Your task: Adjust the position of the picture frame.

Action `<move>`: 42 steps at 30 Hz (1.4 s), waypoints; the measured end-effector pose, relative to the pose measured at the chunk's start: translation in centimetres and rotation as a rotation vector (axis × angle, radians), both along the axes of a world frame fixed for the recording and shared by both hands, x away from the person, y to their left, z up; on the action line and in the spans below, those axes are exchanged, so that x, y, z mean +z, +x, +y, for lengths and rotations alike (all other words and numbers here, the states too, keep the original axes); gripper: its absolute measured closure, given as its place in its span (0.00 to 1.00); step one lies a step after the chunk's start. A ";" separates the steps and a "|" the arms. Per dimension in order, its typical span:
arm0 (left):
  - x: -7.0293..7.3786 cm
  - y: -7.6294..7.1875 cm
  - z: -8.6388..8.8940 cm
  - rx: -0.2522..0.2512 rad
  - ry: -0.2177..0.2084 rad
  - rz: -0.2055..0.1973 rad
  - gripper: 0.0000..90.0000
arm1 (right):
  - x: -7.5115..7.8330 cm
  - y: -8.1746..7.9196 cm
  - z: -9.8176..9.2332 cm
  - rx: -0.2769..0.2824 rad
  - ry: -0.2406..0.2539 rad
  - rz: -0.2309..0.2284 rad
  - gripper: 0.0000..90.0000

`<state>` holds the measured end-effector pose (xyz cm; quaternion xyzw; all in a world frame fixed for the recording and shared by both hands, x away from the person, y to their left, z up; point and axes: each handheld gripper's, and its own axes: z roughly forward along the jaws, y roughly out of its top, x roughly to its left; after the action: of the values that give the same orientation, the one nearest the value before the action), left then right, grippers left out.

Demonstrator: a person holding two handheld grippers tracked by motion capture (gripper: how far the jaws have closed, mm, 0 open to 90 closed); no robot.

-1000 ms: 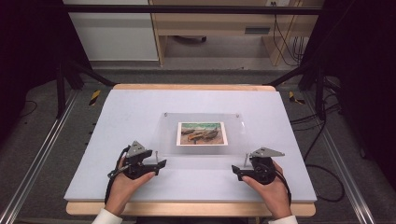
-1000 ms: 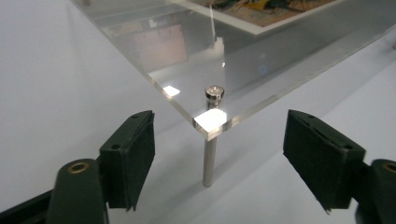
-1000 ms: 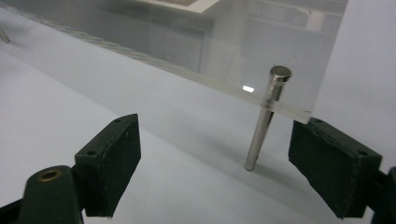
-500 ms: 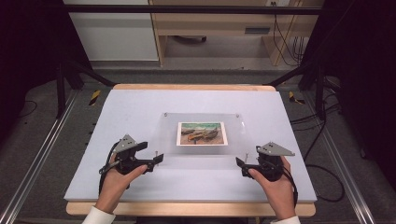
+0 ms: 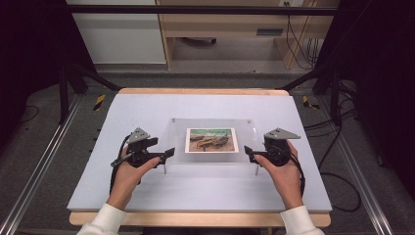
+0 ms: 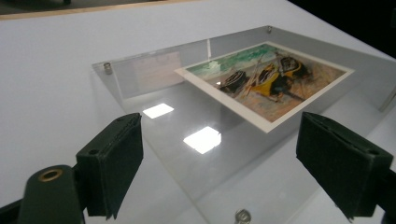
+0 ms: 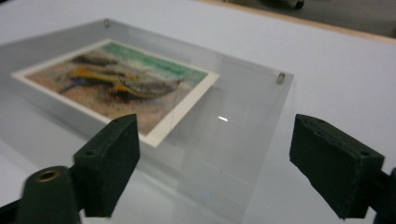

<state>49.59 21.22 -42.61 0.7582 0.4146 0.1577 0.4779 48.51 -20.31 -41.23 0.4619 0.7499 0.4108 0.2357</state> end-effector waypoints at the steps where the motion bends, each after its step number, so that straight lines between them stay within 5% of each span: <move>1: -0.1 -0.1 0.1 0.016 -0.005 -0.006 0.16 | -0.2 -0.1 -0.1 -0.003 0.000 0.000 0.18; 16: -1.6 -0.2 -0.1 0.021 -0.055 0.077 0.16 | -2.9 0.7 -0.9 0.008 0.091 0.122 0.18; 32: -2.8 0.1 -0.5 0.001 -0.096 0.150 0.15 | -3.5 0.8 -0.9 0.020 0.170 0.165 0.15; 42: -3.6 0.5 0.1 -0.011 -0.190 0.232 0.16 | -4.0 0.9 -1.3 0.012 0.252 0.224 0.11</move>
<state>50.05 21.37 -46.21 0.7250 0.4758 0.0263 0.4973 49.43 -21.60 -45.25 0.5262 0.7168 0.4488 0.0887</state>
